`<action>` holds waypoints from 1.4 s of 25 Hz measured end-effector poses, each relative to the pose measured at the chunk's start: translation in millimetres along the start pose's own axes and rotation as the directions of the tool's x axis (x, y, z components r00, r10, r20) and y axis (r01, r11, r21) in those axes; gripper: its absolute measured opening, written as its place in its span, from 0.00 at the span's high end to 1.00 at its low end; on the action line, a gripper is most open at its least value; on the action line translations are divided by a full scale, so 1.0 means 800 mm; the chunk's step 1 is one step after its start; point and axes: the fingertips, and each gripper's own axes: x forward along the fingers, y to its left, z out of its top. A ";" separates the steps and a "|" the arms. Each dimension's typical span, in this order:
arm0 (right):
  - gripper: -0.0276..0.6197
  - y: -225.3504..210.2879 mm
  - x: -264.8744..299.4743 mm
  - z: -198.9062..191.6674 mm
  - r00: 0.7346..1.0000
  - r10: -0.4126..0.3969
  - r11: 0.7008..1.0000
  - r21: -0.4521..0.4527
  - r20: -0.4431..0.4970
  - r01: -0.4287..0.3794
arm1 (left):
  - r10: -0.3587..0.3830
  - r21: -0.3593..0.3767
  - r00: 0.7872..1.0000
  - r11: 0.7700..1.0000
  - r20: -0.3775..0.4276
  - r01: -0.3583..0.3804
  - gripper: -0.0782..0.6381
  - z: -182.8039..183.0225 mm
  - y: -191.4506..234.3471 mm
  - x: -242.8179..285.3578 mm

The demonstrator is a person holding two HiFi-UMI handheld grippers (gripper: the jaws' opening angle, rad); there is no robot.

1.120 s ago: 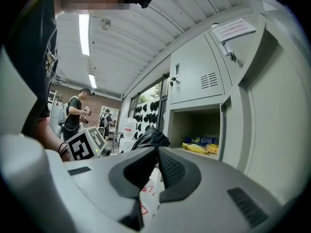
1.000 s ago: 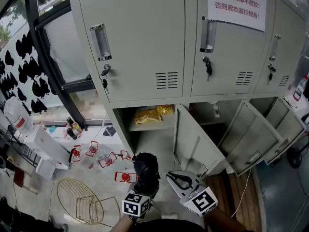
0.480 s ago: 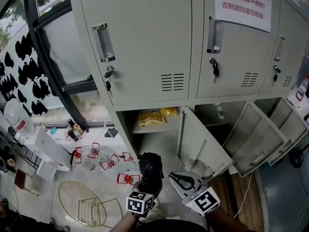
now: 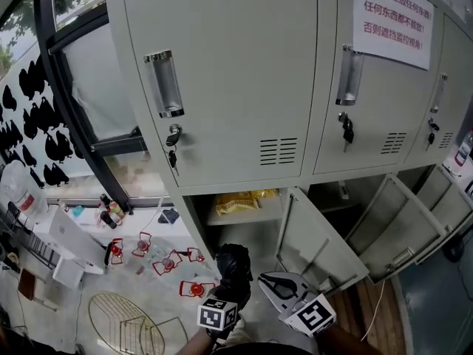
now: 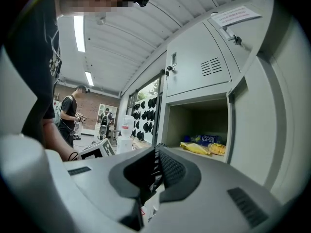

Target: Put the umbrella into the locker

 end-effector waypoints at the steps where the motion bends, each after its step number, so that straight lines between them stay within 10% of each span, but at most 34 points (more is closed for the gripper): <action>1: 0.89 -0.003 0.005 0.000 1.000 -0.002 1.000 0.000 -0.003 0.002 | -0.006 -0.003 1.000 1.000 -0.003 0.006 0.52 0.001 0.004 0.006; 35: 0.89 -0.051 0.091 -0.029 0.997 -0.017 0.999 0.047 -0.075 0.021 | -0.008 -0.068 0.981 0.998 -0.195 -0.006 0.52 0.023 0.125 0.155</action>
